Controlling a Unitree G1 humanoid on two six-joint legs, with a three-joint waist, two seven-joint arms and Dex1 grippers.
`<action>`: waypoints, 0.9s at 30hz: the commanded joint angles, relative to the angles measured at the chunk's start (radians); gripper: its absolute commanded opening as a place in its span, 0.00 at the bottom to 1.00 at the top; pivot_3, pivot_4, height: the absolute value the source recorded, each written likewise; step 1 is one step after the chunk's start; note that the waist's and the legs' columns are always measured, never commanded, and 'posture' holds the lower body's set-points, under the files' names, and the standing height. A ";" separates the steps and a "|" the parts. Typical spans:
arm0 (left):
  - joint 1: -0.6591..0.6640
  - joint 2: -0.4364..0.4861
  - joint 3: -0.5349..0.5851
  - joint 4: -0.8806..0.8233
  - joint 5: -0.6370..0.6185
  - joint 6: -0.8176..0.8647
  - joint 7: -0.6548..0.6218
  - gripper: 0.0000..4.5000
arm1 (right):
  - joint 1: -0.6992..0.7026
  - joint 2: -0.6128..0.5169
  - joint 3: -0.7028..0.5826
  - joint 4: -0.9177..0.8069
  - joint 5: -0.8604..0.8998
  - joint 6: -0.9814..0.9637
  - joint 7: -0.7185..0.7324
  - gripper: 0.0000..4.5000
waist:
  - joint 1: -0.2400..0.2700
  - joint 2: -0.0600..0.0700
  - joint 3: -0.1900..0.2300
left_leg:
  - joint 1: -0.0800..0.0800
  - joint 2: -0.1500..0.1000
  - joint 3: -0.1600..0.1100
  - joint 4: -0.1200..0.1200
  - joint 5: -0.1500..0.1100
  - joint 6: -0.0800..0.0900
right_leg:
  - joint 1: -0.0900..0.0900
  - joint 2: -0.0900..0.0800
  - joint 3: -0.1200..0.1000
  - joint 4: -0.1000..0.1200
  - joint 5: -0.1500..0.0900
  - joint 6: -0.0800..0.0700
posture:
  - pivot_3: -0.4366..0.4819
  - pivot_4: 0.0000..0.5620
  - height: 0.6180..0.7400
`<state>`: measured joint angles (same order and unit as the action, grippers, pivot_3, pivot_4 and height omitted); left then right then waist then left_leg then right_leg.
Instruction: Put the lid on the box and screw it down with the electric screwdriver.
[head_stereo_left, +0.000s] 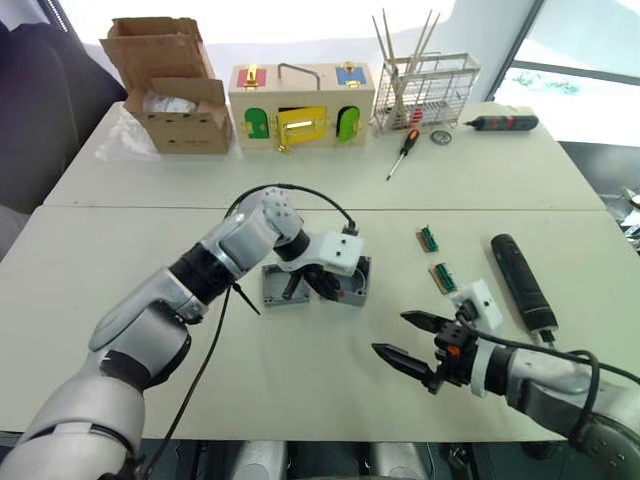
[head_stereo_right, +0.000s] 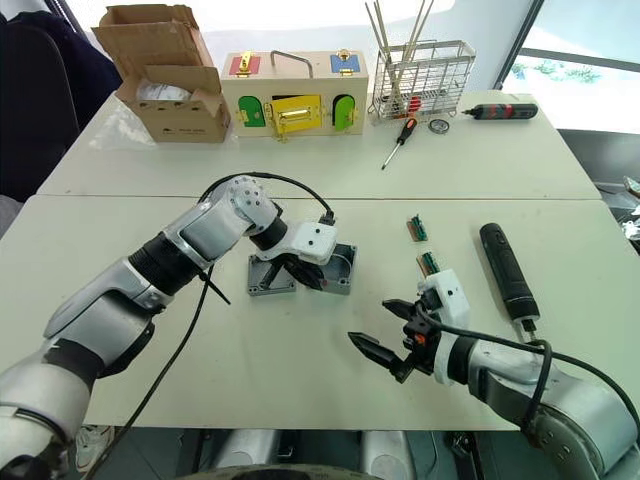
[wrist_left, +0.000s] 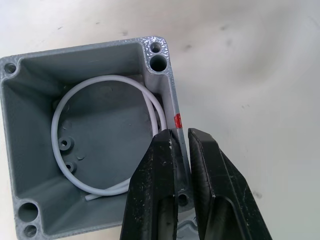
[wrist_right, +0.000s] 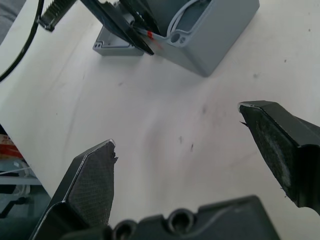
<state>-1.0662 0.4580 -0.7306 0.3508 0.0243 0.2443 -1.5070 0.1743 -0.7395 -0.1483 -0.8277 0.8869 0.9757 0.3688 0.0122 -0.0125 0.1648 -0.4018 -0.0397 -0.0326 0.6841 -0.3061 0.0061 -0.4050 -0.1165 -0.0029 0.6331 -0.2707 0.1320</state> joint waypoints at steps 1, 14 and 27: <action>-0.048 0.001 -0.001 0.119 0.001 -0.264 -0.084 0.01 | 0.025 -0.021 -0.034 -0.059 0.001 -0.018 0.008 1.00 | 0.000 0.000 0.000 | 0.000 0.000 0.000 0.000 0.000 0.000 | 0.000 0.000 0.000 0.000 0.000 0.000 | 0.48 0.27 0.92; -0.257 -0.127 -0.110 0.526 -0.086 -0.589 -0.107 0.01 | 0.122 0.037 -0.017 -0.104 -0.015 -0.063 -0.058 1.00 | 0.000 -0.001 0.000 | -0.002 -0.002 0.000 0.001 -0.001 0.002 | -0.001 0.000 0.000 0.000 0.000 0.000 | 0.48 0.27 0.92; -0.302 -0.133 -0.214 0.622 -0.197 -0.660 -0.107 0.52 | 0.061 0.048 0.017 -0.100 -0.008 -0.048 -0.104 1.00 | 0.001 -0.001 0.000 | -0.002 -0.001 0.000 0.001 -0.001 0.002 | -0.001 0.000 0.000 0.000 0.000 0.001 | 0.48 0.27 0.92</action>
<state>-1.3373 0.3286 -0.9407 0.9748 -0.1499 -0.3952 -1.6107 0.2364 -0.6874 -0.1222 -0.8988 0.8678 0.9309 0.2616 0.0136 -0.0131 0.1651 -0.4043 -0.0408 -0.0329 0.6856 -0.3069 0.0077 -0.4064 -0.1168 -0.0034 0.6331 -0.2704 0.1326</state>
